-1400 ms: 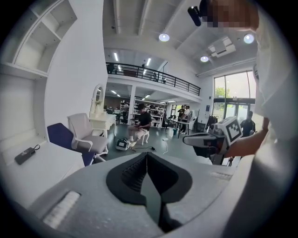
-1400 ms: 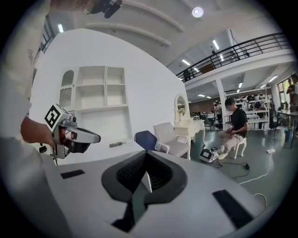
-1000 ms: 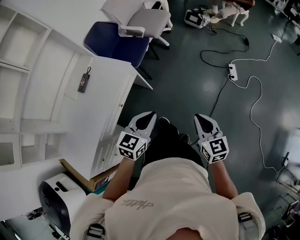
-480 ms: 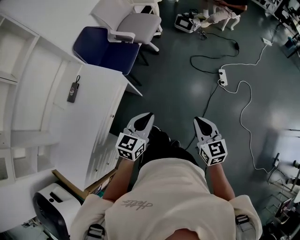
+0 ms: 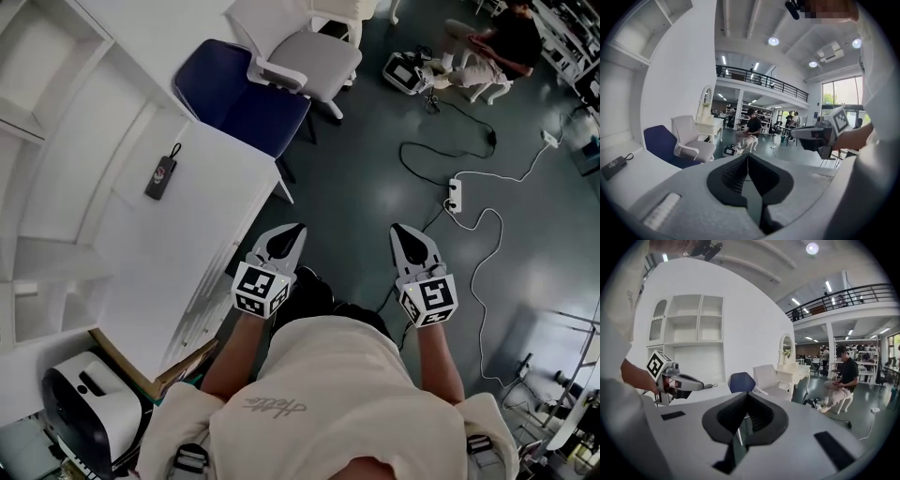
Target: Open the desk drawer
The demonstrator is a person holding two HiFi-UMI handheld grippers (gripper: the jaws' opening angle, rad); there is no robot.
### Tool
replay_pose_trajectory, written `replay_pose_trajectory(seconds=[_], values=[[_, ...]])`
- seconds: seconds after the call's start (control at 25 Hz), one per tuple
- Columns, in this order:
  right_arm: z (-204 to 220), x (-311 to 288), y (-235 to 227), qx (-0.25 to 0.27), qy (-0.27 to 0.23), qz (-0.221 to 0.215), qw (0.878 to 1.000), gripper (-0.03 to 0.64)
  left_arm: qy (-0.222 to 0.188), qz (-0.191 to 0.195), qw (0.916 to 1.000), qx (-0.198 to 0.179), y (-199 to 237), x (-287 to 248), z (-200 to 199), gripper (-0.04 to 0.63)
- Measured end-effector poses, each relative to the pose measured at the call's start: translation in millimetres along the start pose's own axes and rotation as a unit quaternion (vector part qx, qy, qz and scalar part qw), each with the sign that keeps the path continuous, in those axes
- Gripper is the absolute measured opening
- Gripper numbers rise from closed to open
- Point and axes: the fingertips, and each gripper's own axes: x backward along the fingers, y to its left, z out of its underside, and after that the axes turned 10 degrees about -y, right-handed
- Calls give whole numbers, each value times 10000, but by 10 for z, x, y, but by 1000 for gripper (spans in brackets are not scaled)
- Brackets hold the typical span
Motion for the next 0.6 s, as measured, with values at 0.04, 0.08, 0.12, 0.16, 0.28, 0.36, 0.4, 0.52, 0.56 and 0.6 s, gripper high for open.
replay_pose_trajectory(seconds=[0.04, 0.08, 0.12, 0.16, 0.28, 0.36, 0.4, 0.52, 0.56, 0.6], values=[[-41, -110, 18, 2, -30, -50, 10000, 2, -38, -62, 10000, -7, 101, 6, -14, 15], [-63, -214, 51, -5, -40, -113, 9999, 3, -79, -132, 9999, -7, 204, 16, -27, 15], [-70, -313, 98, -18, -34, -185, 9998, 2, -122, -209, 9997, 2, 309, 33, -40, 15], [-67, -406, 154, -31, -13, -265, 9996, 2, -164, -294, 9994, 22, 414, 59, -51, 15], [-46, -662, 317, -15, 88, -518, 9986, 2, -253, -597, 9978, 107, 722, 186, -65, 15], [-66, -831, 395, 14, 135, -666, 9977, 2, -298, -807, 9962, 141, 908, 298, -86, 15], [-91, -914, 434, 35, 147, -746, 9971, 2, -324, -917, 9951, 150, 994, 363, -102, 15], [-186, -1162, 585, 156, 146, -1042, 9943, 2, -392, -1277, 9909, 168, 1230, 573, -124, 15], [-212, -1245, 638, 209, 141, -1146, 9931, 2, -404, -1406, 9891, 186, 1304, 635, -116, 15], [-233, -1323, 687, 260, 139, -1247, 9918, 2, -410, -1538, 9870, 225, 1369, 690, -98, 15]])
